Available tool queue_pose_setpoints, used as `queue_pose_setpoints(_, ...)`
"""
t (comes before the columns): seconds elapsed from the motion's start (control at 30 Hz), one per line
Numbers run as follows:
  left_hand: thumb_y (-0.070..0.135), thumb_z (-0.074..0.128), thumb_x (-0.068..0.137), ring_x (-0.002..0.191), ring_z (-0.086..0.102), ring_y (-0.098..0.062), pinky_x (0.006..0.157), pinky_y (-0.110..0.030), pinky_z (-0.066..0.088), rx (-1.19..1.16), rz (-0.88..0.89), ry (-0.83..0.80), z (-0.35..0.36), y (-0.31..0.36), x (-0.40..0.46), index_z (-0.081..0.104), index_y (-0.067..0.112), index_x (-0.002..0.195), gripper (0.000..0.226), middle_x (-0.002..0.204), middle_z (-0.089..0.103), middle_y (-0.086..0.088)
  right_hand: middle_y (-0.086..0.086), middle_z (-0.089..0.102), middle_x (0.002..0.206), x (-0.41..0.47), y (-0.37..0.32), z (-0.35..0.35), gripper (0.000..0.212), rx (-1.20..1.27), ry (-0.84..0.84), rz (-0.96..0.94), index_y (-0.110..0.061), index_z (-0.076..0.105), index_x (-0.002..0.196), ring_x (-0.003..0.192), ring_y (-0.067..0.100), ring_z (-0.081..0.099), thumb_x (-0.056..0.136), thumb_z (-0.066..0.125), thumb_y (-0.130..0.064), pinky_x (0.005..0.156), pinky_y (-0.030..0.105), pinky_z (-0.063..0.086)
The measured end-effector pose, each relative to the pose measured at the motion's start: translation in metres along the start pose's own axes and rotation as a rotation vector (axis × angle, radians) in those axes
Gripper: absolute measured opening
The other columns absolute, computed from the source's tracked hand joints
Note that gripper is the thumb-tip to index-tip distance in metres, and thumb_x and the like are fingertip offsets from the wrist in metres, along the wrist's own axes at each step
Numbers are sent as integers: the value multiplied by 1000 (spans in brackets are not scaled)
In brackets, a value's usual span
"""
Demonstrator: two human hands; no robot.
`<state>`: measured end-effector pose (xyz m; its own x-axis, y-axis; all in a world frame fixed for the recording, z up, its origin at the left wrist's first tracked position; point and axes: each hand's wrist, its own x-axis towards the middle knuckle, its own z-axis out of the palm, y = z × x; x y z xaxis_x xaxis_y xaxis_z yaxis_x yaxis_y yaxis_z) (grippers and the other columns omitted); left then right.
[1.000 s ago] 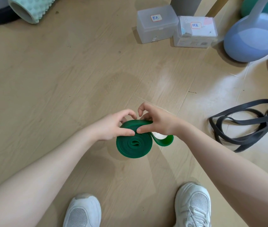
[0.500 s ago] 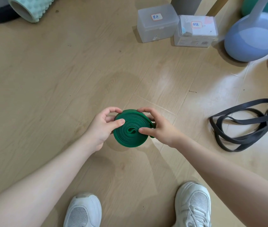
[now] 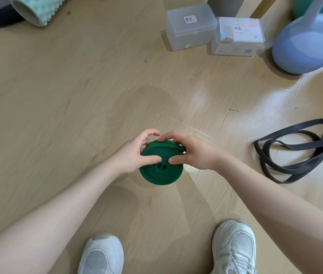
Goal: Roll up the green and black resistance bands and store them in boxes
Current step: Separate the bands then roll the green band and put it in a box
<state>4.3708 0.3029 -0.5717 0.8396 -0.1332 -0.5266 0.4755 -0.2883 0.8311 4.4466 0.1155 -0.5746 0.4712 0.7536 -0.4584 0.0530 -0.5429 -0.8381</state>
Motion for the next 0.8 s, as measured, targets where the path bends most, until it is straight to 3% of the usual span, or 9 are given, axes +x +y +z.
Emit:
queue_pose_setpoints(0.13,12,69,80,94,65,-21,80,-36,56,-81,20,61,2,-1,1,54,43,102,41,106,62,3,5,63,103,2,4,-2,53,145,33,38,-31,36,114,93,22,64,80,70,-10,83,37,54)
queue_pose_setpoints(0.2,9,69,79,94,65,-24,79,-36,56,-179,11,137,4,-3,1,59,39,99,37,106,63,-1,-2,60,106,1,6,-5,47,67,108,15,-27,38,109,95,19,60,79,72,-15,85,30,51)
queue_pose_setpoints(0.3,8,67,80,94,65,-27,79,-40,55,-300,-16,241,9,-5,2,63,34,98,32,106,66,-7,-21,52,106,-3,14,-2,35,-8,259,-51,-33,47,108,104,8,52,82,69,-22,87,21,46)
queue_pose_setpoints(0.37,8,66,81,89,65,-24,75,-35,54,-386,-35,306,12,-4,3,63,32,97,29,103,67,-8,-23,52,107,-5,18,7,35,160,312,-60,-35,51,112,98,-2,57,86,65,-18,86,24,51)
queue_pose_setpoints(0.47,6,63,83,79,64,-15,63,-24,50,-501,-56,383,17,-2,4,62,30,96,27,96,68,-1,-8,56,113,-2,18,22,39,514,326,-18,-38,52,114,90,12,67,87,63,-13,83,29,55)
queue_pose_setpoints(0.53,6,61,84,78,64,-13,61,-25,50,-565,-80,408,19,-2,5,60,29,98,27,94,68,2,-7,56,112,2,16,27,35,561,402,-16,-36,51,109,89,18,66,87,63,-12,80,31,55)
queue_pose_setpoints(0.67,7,58,87,76,64,-15,66,-30,50,-589,-106,366,17,2,7,54,28,98,24,90,69,2,5,57,112,7,14,27,29,541,537,-6,-29,44,96,90,32,63,85,64,-12,79,47,55)
queue_pose_setpoints(0.8,10,58,88,76,62,-16,69,-32,50,-540,-183,190,23,14,14,46,26,98,23,92,67,0,4,64,93,-7,20,2,20,538,500,2,-19,47,85,79,31,64,86,62,-7,74,48,53)
